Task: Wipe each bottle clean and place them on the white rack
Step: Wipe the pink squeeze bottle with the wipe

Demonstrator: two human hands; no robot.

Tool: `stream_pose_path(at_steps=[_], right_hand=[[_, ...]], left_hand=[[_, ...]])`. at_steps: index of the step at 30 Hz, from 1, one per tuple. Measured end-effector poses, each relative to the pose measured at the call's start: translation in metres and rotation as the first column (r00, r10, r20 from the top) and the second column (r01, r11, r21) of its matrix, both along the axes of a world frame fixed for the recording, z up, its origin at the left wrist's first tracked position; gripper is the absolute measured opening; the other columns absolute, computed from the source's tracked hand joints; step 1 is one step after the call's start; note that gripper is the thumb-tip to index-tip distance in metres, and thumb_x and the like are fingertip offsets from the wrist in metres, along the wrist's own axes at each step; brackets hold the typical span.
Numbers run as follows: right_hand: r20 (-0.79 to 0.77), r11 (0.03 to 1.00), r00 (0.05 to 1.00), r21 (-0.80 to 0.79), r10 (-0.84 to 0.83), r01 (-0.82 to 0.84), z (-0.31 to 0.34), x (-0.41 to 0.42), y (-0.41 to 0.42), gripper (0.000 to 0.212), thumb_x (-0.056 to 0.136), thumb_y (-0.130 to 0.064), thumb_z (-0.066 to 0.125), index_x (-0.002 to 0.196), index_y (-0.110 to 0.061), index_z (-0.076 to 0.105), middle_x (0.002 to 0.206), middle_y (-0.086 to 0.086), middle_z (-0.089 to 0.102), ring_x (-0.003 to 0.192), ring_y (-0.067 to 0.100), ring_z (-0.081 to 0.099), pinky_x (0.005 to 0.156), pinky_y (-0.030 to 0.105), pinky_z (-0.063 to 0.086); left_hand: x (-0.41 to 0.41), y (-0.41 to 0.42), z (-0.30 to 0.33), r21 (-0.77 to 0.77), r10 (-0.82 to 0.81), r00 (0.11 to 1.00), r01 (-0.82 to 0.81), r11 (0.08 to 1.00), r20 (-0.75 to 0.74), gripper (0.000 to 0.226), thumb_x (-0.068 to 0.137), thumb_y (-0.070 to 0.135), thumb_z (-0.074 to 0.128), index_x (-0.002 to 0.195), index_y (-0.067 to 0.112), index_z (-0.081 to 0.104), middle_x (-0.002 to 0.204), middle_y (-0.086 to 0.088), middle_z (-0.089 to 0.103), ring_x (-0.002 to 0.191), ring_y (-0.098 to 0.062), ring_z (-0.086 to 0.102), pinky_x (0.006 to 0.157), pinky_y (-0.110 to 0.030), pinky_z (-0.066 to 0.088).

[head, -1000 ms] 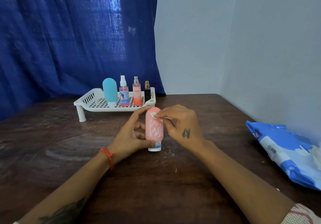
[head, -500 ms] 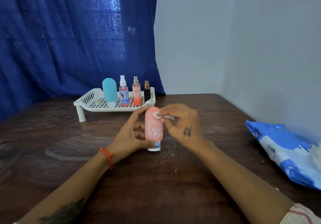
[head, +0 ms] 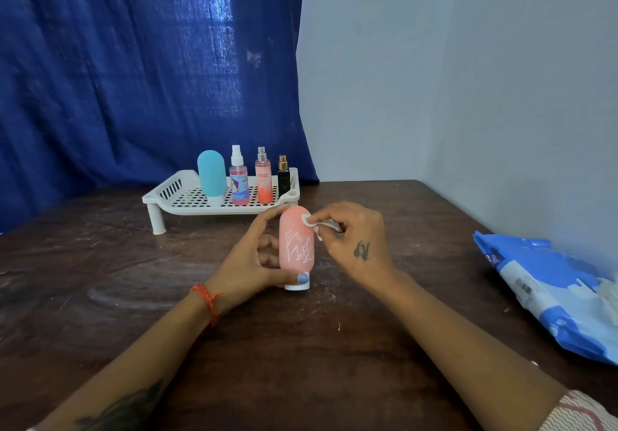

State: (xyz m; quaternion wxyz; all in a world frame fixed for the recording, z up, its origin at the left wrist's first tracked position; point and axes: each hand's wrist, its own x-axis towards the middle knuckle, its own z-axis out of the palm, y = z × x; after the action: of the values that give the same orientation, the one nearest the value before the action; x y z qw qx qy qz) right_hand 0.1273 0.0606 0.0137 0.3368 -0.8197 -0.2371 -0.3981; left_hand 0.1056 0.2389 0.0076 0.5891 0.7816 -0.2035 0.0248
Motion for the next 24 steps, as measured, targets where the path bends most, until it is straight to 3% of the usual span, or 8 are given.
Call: stream_pose_path(at_steps=[5, 10, 17, 24], right_hand=[[-0.096, 0.992, 0.989, -0.047, 0.114, -0.119, 0.0042, -0.0046, -0.0021, 0.013, 0.073, -0.004, 0.074, 0.082, -0.013, 0.076, 0.086, 0.001, 0.073, 0.076, 0.001, 0.061, 0.069, 0.006, 0.047], [-0.114, 0.996, 0.991, -0.057, 0.062, -0.069, 0.0029, -0.0032, -0.0024, 0.009, 0.072, -0.005, 0.074, 0.079, -0.011, 0.076, 0.08, 0.003, 0.073, 0.069, 0.004, 0.061, 0.064, 0.011, 0.046], [-0.057, 0.999, 0.998, -0.037, 0.03, -0.032, 0.001, -0.0018, -0.0013, 0.015, 0.074, -0.005, 0.074, 0.085, -0.015, 0.076, 0.086, 0.0, 0.073, 0.076, -0.002, 0.058, 0.07, 0.001, 0.04], [-0.128, 0.981, 0.978, -0.079, 0.165, -0.176, 0.0049, -0.0049, -0.0055, 0.012, 0.071, -0.002, 0.073, 0.078, -0.011, 0.076, 0.081, 0.003, 0.073, 0.073, 0.006, 0.064, 0.069, 0.018, 0.054]], left_hand=[[0.0007, -0.0004, -0.0003, 0.001, 0.004, 1.0, -0.004, 1.0, 0.01, 0.095, 0.062, 0.002, 0.083, 0.124, 0.054, 0.033, 0.12, -0.009, 0.054, 0.097, -0.027, 0.065, 0.071, -0.029, 0.058], [-0.0003, -0.0005, 0.0004, 0.007, 0.011, 1.0, -0.011, 1.0, 0.004, 0.095, 0.062, 0.004, 0.083, 0.125, 0.053, 0.032, 0.114, -0.008, 0.056, 0.09, -0.022, 0.068, 0.069, -0.027, 0.058], [-0.0006, -0.0008, 0.0011, 0.017, 0.018, 1.0, -0.018, 1.0, -0.004, 0.096, 0.063, 0.004, 0.082, 0.129, 0.05, 0.03, 0.113, -0.008, 0.056, 0.09, -0.024, 0.067, 0.069, -0.027, 0.058], [-0.0007, -0.0005, 0.0019, 0.012, 0.014, 1.0, -0.014, 1.0, 0.001, 0.094, 0.062, 0.004, 0.083, 0.121, 0.055, 0.031, 0.112, -0.007, 0.057, 0.09, -0.023, 0.068, 0.069, -0.026, 0.057]])
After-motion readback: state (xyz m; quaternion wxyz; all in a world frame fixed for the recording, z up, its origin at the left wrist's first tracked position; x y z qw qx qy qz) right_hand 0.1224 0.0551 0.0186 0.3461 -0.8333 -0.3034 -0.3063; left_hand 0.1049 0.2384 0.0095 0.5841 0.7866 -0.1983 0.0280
